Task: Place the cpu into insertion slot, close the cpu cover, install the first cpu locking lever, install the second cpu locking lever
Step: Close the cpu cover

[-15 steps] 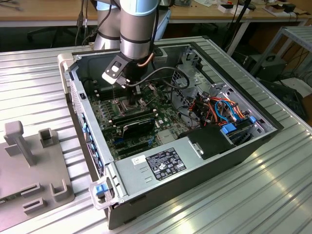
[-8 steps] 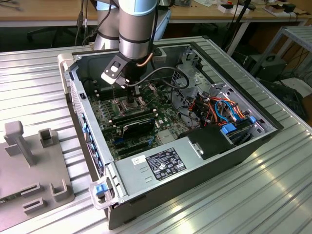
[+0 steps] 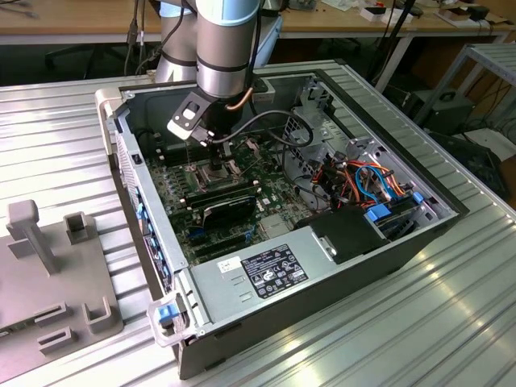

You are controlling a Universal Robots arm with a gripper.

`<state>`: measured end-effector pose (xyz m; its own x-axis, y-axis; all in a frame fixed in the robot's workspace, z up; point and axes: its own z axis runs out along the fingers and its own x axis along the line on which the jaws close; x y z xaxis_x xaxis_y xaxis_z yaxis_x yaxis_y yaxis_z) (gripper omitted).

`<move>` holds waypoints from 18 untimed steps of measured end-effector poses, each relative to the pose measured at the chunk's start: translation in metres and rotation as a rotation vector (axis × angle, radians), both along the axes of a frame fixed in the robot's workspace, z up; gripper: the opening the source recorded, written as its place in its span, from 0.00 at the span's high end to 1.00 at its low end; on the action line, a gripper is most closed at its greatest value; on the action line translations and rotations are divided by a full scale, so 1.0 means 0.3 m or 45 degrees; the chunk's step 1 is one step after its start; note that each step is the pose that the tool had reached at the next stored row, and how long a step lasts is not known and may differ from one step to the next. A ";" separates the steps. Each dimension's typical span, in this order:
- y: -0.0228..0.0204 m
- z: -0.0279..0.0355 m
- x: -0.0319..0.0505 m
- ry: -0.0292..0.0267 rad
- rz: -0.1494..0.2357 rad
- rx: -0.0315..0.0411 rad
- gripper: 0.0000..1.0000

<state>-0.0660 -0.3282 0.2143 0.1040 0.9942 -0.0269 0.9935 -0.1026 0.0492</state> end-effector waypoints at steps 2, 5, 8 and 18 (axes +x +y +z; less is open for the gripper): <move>0.000 0.000 0.000 0.0000 0.000 0.0000 0.89; 0.000 0.000 0.000 0.0000 0.000 -0.0001 0.89; 0.000 0.008 0.000 0.0001 0.000 -0.0002 0.89; 0.000 0.062 0.000 0.0000 0.000 -0.0002 0.89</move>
